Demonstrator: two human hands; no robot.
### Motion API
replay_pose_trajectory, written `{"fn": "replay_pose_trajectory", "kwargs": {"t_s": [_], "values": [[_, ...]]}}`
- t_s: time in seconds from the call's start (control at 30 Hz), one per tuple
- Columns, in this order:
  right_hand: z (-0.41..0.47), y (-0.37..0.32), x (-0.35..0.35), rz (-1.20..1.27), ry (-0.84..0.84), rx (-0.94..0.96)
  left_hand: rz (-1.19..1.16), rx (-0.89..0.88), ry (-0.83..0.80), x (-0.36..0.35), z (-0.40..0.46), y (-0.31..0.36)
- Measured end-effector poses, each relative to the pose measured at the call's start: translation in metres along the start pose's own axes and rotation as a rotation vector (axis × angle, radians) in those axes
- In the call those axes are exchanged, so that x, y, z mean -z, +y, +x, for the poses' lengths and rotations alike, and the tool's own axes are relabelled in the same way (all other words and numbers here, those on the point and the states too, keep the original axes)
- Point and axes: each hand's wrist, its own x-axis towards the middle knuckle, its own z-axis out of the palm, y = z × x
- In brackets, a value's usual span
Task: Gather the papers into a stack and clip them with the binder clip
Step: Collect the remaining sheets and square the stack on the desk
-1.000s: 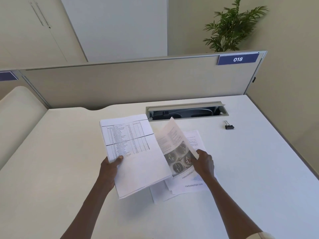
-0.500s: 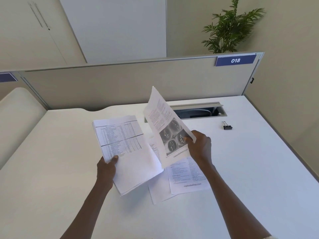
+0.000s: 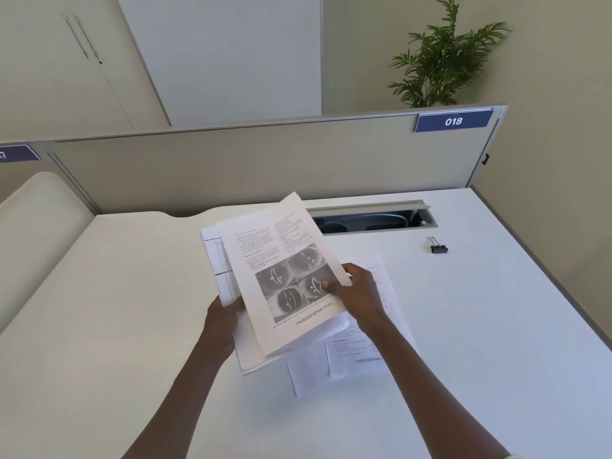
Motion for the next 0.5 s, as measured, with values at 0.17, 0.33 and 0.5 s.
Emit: {"fn": "replay_pose_trajectory", "kwargs": {"t_s": [0.17, 0.33, 0.5], "values": [[0.0, 0.007, -0.007, -0.297, 0.043, 0.066, -0.062, 0.013, -0.097, -0.003, -0.004, 0.002], [0.001, 0.007, -0.009, -0.38, 0.024, 0.113, -0.102, 0.058, -0.139, -0.005, -0.007, 0.003], [-0.003, 0.007, -0.008, -0.244, -0.044, 0.075, -0.137, 0.071, -0.171, -0.004, -0.01, 0.007]]}}
